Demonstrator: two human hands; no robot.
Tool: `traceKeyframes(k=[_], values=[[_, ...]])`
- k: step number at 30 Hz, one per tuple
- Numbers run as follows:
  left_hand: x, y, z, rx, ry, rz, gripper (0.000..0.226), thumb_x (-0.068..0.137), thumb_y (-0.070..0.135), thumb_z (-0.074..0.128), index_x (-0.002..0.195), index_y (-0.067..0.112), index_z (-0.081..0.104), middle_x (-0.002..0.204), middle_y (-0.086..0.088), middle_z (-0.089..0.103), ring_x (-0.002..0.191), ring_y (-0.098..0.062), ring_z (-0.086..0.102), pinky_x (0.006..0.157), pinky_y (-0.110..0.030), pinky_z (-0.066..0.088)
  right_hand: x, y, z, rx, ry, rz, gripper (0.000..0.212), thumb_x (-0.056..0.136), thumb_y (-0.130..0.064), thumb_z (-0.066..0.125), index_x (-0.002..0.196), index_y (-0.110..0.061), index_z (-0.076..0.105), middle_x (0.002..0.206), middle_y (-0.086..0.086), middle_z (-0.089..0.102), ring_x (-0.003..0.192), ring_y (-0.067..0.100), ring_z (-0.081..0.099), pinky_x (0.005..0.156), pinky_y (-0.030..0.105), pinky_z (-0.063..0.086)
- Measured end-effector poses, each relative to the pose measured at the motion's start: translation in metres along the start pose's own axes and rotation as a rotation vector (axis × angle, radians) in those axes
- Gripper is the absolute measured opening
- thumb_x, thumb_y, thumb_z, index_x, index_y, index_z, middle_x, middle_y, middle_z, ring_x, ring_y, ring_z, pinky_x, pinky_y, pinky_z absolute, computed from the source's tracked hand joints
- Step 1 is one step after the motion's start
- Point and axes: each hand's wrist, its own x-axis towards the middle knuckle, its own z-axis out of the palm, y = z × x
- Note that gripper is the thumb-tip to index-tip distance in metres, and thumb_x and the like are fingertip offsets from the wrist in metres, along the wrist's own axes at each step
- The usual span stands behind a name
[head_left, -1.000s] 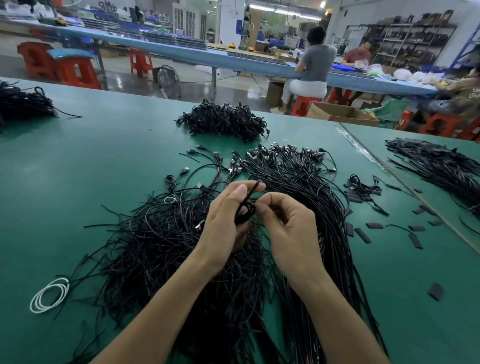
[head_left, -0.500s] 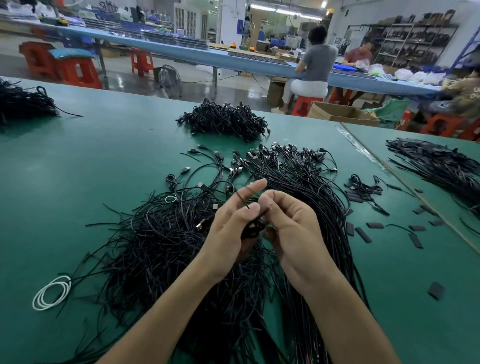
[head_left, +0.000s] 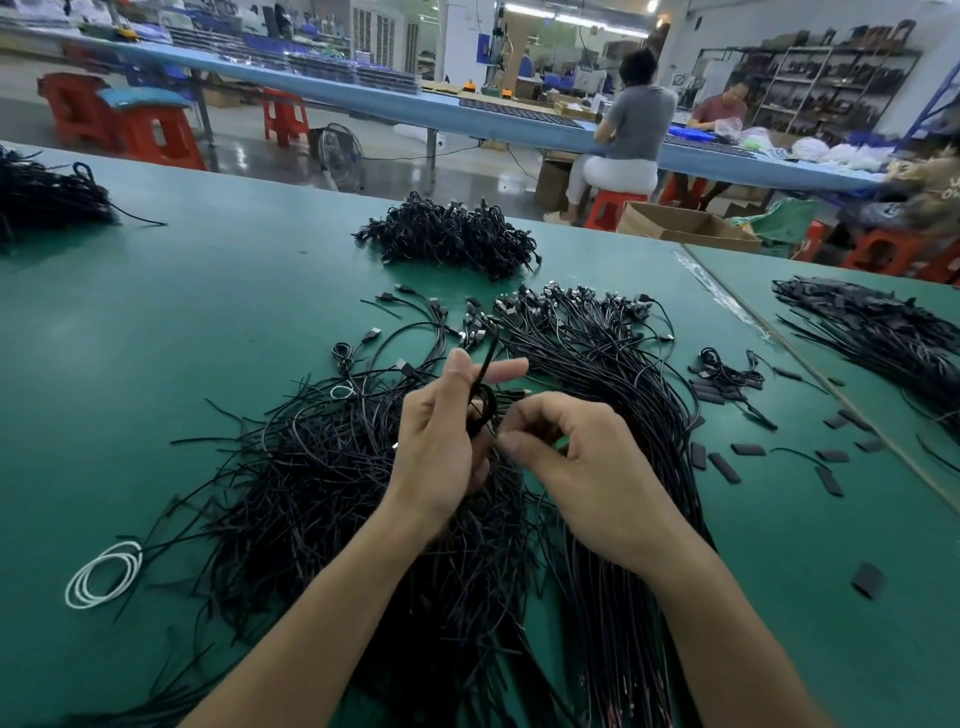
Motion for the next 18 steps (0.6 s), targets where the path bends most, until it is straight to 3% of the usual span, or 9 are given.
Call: traceKeyframes(k=[3, 6, 8, 13, 15, 18], values=[[0.001, -0.004, 0.002, 0.027, 0.06, -0.085, 0.061, 0.102, 0.056, 0.034, 0.074, 0.022, 0.077, 0.04, 0.006, 0.04, 0.03, -0.008, 0.032, 0.034, -0.018, 0.028, -0.003, -0.002, 0.009, -0.142, 0.012, -0.03, 0.016, 0.094, -0.015, 0.065, 0.082, -0.027, 0.064, 0.089, -0.02, 0.06, 0.093, -0.006, 0.056, 0.08, 0.012, 0.043], [0.001, -0.008, 0.002, 0.05, 0.087, -0.203, 0.069, 0.097, 0.061, 0.041, 0.045, 0.015, 0.048, 0.041, 0.005, 0.034, 0.032, -0.01, 0.027, 0.034, -0.018, 0.025, -0.005, -0.002, 0.018, -0.44, 0.047, -0.188, 0.006, 0.096, -0.02, 0.061, 0.091, -0.021, 0.064, 0.095, -0.014, 0.057, 0.099, 0.007, 0.051, 0.086, 0.027, 0.048], [0.002, -0.008, -0.001, 0.029, 0.002, -0.333, 0.066, 0.097, 0.061, 0.042, 0.043, 0.023, 0.039, 0.042, 0.005, 0.03, 0.034, -0.01, 0.021, 0.035, -0.017, 0.023, -0.006, -0.003, 0.018, -0.583, 0.028, -0.301, 0.007, 0.097, -0.017, 0.06, 0.093, -0.017, 0.065, 0.095, -0.007, 0.057, 0.093, 0.013, 0.049, 0.083, 0.032, 0.049], [0.001, -0.005, -0.011, -0.026, -0.261, -0.717, 0.058, 0.1, 0.042, 0.042, 0.045, 0.025, 0.044, 0.045, 0.007, 0.03, 0.036, -0.006, 0.022, 0.033, -0.013, 0.019, 0.0, -0.005, 0.008, -0.627, -0.056, -0.417, 0.003, 0.093, -0.014, 0.063, 0.09, -0.015, 0.064, 0.104, -0.004, 0.056, 0.1, 0.015, 0.048, 0.087, 0.032, 0.046], [0.001, -0.005, -0.013, -0.047, -0.315, -0.811, 0.065, 0.096, 0.064, 0.039, 0.044, 0.025, 0.04, 0.044, 0.007, 0.03, 0.034, -0.006, 0.022, 0.032, -0.011, 0.018, 0.004, -0.004, 0.005, -0.493, -0.114, -0.325, 0.005, 0.094, -0.015, 0.061, 0.089, -0.016, 0.062, 0.1, -0.007, 0.055, 0.099, 0.012, 0.048, 0.086, 0.03, 0.045], [0.002, -0.005, -0.015, -0.167, -0.449, -0.821, 0.07, 0.073, 0.093, 0.038, 0.053, 0.025, 0.037, 0.047, 0.009, 0.03, 0.034, -0.004, 0.02, 0.032, -0.01, 0.019, 0.008, 0.004, 0.002, -0.315, -0.108, -0.175, 0.006, 0.095, -0.018, 0.061, 0.089, -0.017, 0.061, 0.092, -0.01, 0.057, 0.093, 0.01, 0.05, 0.083, 0.028, 0.044]])
